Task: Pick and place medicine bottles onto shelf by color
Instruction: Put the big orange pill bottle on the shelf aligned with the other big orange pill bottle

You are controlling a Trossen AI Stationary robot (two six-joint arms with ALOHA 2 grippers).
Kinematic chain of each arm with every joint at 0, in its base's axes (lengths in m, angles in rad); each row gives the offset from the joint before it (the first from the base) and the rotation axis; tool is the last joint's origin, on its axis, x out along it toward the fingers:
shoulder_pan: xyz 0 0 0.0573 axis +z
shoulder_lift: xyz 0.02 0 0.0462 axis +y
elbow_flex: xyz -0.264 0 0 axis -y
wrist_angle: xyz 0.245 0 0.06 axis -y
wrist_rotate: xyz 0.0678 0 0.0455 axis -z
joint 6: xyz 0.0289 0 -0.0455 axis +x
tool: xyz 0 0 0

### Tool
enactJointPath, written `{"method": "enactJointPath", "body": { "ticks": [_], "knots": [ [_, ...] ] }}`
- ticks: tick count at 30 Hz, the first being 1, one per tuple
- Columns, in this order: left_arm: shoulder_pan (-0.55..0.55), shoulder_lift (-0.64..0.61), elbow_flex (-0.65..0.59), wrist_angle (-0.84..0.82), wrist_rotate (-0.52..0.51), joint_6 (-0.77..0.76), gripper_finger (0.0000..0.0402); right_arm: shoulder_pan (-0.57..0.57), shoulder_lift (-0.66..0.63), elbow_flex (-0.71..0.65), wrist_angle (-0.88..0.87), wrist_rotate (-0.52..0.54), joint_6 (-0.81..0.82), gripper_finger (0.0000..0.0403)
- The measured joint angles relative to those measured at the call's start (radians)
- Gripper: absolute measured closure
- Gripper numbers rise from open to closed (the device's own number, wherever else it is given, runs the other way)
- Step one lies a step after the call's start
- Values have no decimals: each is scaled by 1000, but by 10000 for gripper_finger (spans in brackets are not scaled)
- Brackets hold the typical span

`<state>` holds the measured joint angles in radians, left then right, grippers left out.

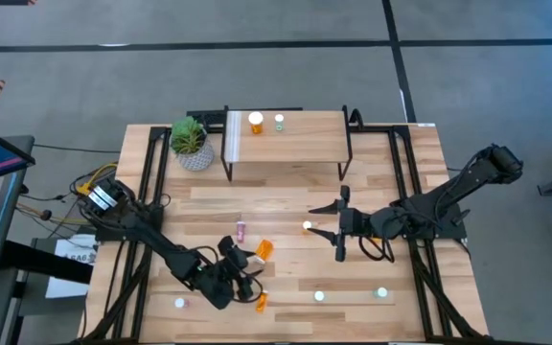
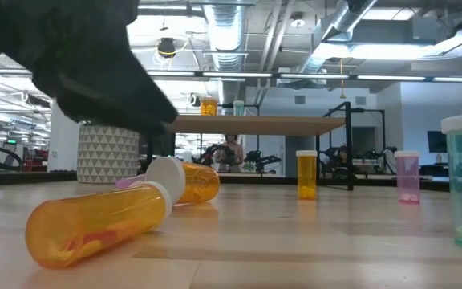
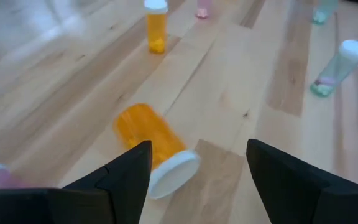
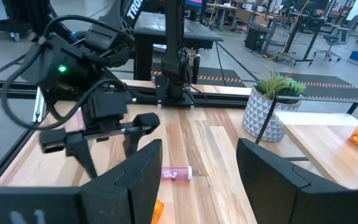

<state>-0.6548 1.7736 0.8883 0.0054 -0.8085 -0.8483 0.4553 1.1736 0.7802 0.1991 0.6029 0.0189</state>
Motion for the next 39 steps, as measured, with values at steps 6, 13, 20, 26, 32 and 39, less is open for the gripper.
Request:
{"method": "enactJointPath", "body": {
  "ticks": [6,13,20,26,32,39],
  "knots": [
    [7,48,12,-46,20,-89,152,0,0,0,-4,0,7,173],
    [32,97,12,-56,73,-164,151,0,0,0,-4,0,7,173],
    [53,107,19,-38,113,-143,151,0,0,0,-2,0,8,173],
    [57,110,61,-41,85,-80,151,0,0,0,-3,0,8,173],
    [74,110,92,-64,44,-24,151,0,0,0,-1,0,8,173],
    [98,110,92,-44,41,11,151,0,0,0,-1,0,8,173]
  ]
}}
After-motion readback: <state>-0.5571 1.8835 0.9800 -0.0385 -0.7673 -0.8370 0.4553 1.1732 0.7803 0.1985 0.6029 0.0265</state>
